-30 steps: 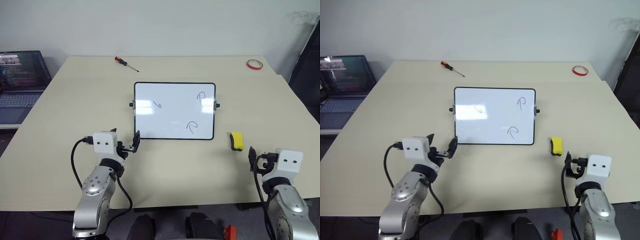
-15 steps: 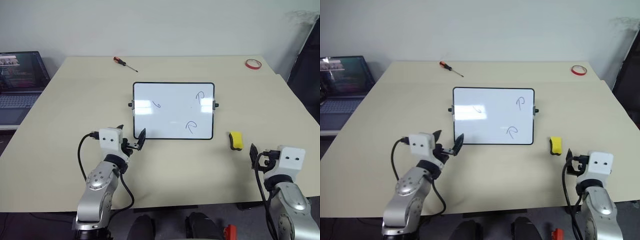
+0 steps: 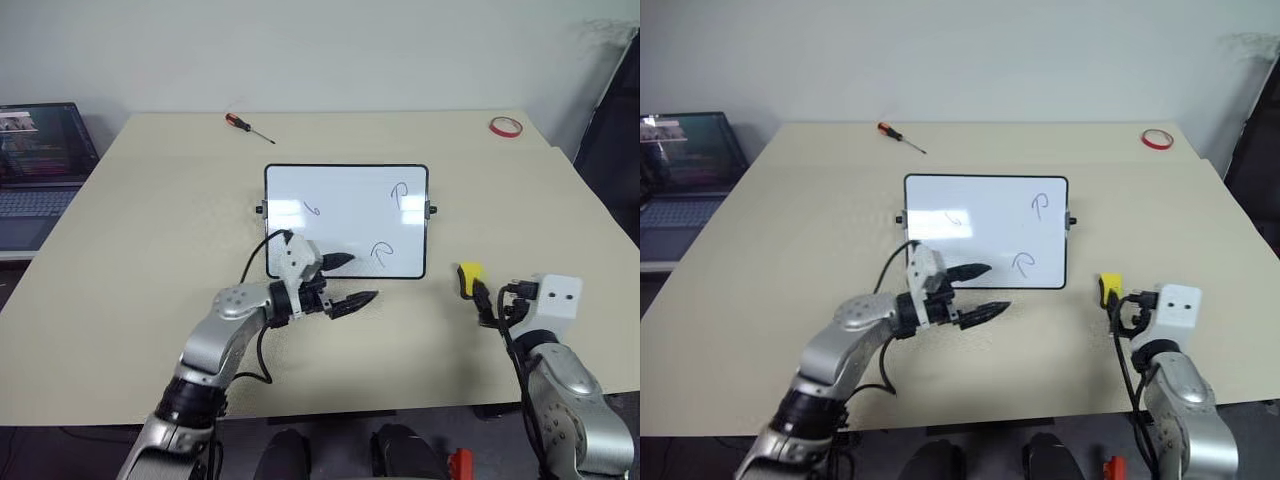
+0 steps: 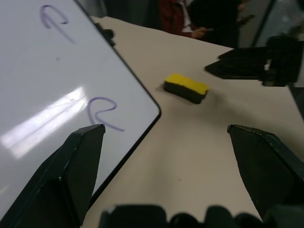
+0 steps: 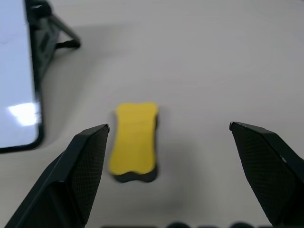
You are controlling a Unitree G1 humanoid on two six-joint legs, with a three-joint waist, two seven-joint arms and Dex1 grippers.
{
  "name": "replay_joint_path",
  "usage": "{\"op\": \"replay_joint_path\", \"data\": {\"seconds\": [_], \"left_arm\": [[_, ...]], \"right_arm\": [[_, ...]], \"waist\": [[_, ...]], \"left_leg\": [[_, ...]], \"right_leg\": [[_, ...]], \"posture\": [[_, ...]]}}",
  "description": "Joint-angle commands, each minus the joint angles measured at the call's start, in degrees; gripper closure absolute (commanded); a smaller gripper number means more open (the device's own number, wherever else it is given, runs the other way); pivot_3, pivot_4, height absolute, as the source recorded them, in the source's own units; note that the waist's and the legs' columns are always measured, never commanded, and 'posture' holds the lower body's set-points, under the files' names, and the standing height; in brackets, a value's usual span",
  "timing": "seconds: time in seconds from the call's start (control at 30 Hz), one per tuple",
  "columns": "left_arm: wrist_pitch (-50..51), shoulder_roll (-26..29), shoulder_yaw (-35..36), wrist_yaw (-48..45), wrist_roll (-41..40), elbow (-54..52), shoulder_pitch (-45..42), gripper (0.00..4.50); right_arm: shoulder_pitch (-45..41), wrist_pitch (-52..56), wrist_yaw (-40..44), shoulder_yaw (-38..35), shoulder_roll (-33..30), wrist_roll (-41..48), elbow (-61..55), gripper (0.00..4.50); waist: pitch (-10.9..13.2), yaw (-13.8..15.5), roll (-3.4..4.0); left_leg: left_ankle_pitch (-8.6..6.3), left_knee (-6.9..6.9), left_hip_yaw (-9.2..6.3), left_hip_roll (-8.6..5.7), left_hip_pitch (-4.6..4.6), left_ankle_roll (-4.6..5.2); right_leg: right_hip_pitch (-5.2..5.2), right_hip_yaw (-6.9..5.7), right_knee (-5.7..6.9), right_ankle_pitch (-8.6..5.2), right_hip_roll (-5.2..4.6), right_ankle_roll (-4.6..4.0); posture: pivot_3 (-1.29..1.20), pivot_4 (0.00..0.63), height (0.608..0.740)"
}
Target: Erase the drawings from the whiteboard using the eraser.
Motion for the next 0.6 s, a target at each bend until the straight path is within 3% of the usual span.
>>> {"op": "replay_joint_path", "data": {"seconds": [0.03,0.27,0.6], "left_arm": [[-5.4,-1.3,-1.7,-3.7,1.8,4.8,-3.6,0.0],[-9.7,-3.9,-3.2,-4.9,4.6,9.1,-5.4,0.0],[-9.2,-1.5,-2.4,-4.7,5.8,6.3,-2.5,0.0]], "right_arm": [[-2.4,2.6,-0.5,-1.2,1.1,2.7,-0.1,0.05],[-6.8,2.9,-1.0,-1.6,0.1,2.2,4.2,0.05],[-11.0,1.0,-0.8,-1.1,-1.4,1.6,10.9,0.05]], "waist": [[0.0,0.0,0.0],[0.0,0.0,0.01],[0.0,-0.3,0.01]], "left_leg": [[0.0,0.0,0.0,0.01,-0.01,0.0],[0.0,0.0,-0.01,0.01,-0.1,0.01],[0.0,0.0,0.0,0.03,-0.1,0.01]], "right_leg": [[-0.02,0.02,-0.01,0.0,0.0,0.0],[-0.09,0.02,-0.01,0.0,0.0,0.0],[-0.1,0.05,0.02,0.0,0.0,0.0]], "posture": [[0.0,0.15,0.74],[0.0,0.15,0.74],[0.0,0.15,0.74]]}}
